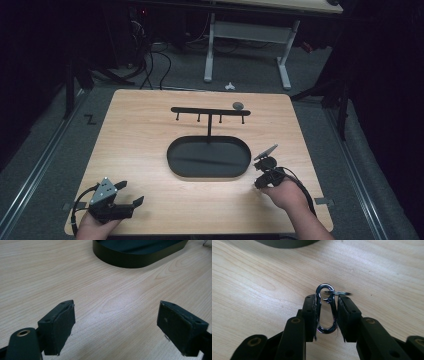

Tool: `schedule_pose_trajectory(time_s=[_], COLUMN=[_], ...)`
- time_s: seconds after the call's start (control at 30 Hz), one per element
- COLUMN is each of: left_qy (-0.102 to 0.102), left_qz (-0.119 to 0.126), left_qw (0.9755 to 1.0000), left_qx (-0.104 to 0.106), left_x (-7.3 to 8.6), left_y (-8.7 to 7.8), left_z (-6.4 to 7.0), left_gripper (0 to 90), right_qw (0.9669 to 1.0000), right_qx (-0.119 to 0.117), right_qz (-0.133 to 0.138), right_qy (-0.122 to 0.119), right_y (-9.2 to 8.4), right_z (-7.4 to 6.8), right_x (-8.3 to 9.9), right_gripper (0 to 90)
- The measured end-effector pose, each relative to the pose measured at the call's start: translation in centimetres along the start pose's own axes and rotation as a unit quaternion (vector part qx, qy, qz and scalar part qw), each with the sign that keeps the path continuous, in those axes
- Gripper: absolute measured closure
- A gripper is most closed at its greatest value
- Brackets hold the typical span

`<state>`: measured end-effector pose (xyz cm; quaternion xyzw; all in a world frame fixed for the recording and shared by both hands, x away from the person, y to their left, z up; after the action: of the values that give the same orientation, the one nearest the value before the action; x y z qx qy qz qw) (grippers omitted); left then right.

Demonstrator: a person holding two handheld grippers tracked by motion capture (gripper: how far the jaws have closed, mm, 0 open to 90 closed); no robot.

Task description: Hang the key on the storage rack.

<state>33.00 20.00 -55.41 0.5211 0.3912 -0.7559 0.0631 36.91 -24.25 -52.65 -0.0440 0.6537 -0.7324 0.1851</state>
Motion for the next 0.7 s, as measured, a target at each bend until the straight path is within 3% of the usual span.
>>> schedule_pose_trajectory(time_s=[0.7], left_qy=[0.0], left_qz=[0.0], left_qw=[1.0], left_qx=[0.001], left_x=[0.0], left_y=[0.0], left_z=[0.0], left_gripper=[15.4], right_qw=[0.9997], right_qx=[-0.005], right_qz=[0.023], right_qy=[-0.007], right_y=[-2.2], right_z=[-0.3], right_x=[-0.1], right_gripper=[69.5])
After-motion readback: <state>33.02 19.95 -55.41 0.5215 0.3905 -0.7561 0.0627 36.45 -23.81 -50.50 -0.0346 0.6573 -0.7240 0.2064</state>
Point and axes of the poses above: each handheld gripper's, and its own axes: y roughly forward along the jaws, x roughly out of its underside, z roughly to its right, the point moved 6 cm from there along y, roughly forward along the jaws, and after that the axes turned 7 degrees about x, right-handed, at the moved point
